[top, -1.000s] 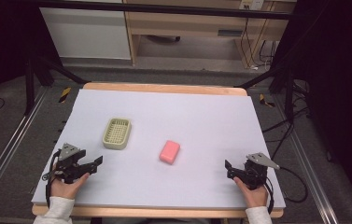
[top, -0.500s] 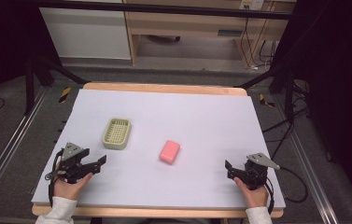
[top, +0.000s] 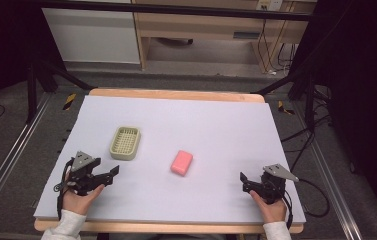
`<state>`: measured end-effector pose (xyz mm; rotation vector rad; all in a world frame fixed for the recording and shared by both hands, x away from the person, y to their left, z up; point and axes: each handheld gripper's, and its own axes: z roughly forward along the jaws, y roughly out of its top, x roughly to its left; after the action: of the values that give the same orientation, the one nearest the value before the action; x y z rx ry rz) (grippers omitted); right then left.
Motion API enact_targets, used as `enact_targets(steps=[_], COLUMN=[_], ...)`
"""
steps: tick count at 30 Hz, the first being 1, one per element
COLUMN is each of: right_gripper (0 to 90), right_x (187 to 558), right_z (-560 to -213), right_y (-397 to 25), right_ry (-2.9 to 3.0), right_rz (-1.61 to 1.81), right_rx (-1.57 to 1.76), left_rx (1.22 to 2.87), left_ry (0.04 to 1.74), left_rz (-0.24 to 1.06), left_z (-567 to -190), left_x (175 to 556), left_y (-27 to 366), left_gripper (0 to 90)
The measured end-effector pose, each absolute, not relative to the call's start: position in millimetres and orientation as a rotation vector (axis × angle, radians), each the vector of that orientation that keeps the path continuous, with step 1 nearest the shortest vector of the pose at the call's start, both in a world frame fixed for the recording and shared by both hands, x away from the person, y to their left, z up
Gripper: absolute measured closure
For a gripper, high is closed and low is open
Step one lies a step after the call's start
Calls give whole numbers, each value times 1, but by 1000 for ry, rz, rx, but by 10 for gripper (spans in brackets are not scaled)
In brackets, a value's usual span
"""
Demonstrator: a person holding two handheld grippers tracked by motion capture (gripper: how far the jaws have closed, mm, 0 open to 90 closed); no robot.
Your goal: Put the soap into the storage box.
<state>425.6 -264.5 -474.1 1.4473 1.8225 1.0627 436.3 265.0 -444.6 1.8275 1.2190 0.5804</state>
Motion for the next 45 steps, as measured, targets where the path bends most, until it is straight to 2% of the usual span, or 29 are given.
enact_targets(steps=[45], right_gripper=[50], right_x=[426], right_z=[-472], right_y=[-263], right_ry=[1824], right_rz=[1067], right_rx=[1443], left_rx=[1871], left_ry=[1099], left_rz=[545], left_z=[-420], left_x=[458], left_y=[210], left_gripper=[231])
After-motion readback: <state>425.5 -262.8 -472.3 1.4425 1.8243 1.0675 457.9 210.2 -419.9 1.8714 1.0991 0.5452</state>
